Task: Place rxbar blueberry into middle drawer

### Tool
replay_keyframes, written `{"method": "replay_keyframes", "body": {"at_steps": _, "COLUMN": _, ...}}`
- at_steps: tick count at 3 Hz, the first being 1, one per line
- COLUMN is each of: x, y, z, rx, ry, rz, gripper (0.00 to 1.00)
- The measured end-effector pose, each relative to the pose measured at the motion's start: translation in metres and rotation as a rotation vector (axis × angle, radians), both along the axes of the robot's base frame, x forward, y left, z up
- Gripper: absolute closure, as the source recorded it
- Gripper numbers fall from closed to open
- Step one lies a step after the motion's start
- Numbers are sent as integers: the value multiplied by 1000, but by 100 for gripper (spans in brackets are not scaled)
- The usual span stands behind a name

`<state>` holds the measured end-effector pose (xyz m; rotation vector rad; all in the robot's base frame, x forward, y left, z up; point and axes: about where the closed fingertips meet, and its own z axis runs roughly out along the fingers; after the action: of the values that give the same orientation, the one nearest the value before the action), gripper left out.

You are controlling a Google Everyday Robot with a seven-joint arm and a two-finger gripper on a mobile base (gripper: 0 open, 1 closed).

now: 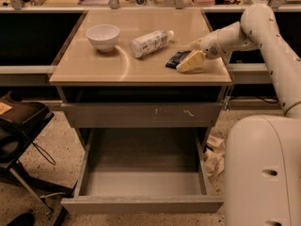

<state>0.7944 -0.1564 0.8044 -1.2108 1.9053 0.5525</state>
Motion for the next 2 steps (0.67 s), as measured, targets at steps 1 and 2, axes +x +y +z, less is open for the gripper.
{"method": "replay_keyframes", "body": {"at_steps": 1, "x": 0, "y": 0, "z": 5, "rx": 0, "ry": 0, "rz": 0, "gripper": 100}}
{"method": "replay_keyframes", "body": {"at_steps": 2, "x": -15, "y": -44, "z": 45, "rx": -19, "ry": -122, "rz": -60, "gripper": 100}}
